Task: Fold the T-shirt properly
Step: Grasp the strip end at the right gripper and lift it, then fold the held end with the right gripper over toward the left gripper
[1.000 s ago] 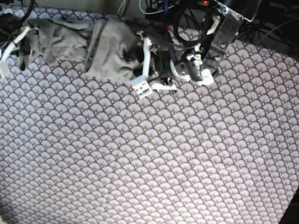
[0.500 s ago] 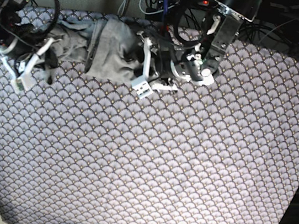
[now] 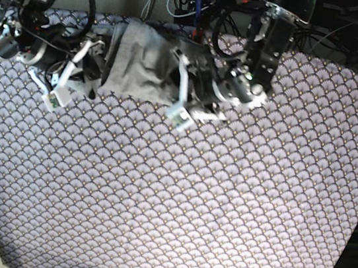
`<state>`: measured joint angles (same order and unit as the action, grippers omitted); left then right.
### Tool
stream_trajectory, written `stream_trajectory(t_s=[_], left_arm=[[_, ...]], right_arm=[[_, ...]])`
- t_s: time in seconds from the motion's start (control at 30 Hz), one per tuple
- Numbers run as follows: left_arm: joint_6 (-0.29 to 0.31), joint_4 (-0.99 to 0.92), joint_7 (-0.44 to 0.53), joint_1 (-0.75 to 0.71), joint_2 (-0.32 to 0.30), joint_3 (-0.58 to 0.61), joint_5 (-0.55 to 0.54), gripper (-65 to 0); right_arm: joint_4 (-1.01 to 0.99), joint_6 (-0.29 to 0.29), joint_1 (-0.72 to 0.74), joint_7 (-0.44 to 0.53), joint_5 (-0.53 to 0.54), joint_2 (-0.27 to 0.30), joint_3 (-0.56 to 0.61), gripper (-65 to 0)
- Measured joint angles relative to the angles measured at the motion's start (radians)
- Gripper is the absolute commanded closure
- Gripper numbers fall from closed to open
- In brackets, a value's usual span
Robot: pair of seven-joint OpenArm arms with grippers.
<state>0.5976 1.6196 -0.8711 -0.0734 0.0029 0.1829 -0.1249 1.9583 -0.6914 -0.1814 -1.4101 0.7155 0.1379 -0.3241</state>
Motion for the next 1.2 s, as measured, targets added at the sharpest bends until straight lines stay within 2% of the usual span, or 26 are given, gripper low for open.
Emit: stream_trajectory(t_s=[0.1, 0.23, 0.33, 0.53, 0.77, 0.83, 1.0, 1.2], left_arm=[[-0.003, 0.018, -0.001, 0.002, -0.003, -0.043, -0.005, -29.1], [-0.002, 0.024, -0.001, -0.001, -0.008, -0.08, -0.084, -29.1], [-0.003, 0.025, -0.002, -0.001, -0.035, -0.099, -0.105, -28.9], [-0.002, 0.024, -0.002, -0.041, -0.057, -0.116, -0.106, -28.9], [-0.002, 0.024, 0.0, -0.055, -0.064, -0.195, -0.105, -29.1], [0.002, 0.024, -0.007, -0.065, -0.066, -0.195, -0.1, -29.1], [0.001, 0.024, -0.003, -0.062, -0.072, -0.194, -0.106, -29.0], [0.0, 0.024, -0.004, -0.062, -0.085, -0.195, -0.105, -29.0]], right_arm=[[0.0, 0.0, 0.0, 0.0, 0.0, -0.02, 0.011, 0.0], [0.0, 0.0, 0.0, -0.001, 0.0, -0.039, 0.011, 0.0], [0.0, 0.0, 0.0, -0.002, -0.001, -0.045, 0.038, 0.0], [0.0, 0.0, 0.0, -0.003, 0.002, -0.097, 0.072, 0.0], [0.0, 0.0, 0.034, -0.003, -0.001, -0.108, 0.087, 0.0], [0.0, 0.0, 0.034, -0.002, -0.002, -0.108, 0.112, 0.0], [-0.001, 0.0, 0.048, -0.003, -0.007, -0.154, 0.161, 0.0], [-0.002, 0.0, 0.048, -0.004, -0.003, -0.169, 0.243, 0.0]])
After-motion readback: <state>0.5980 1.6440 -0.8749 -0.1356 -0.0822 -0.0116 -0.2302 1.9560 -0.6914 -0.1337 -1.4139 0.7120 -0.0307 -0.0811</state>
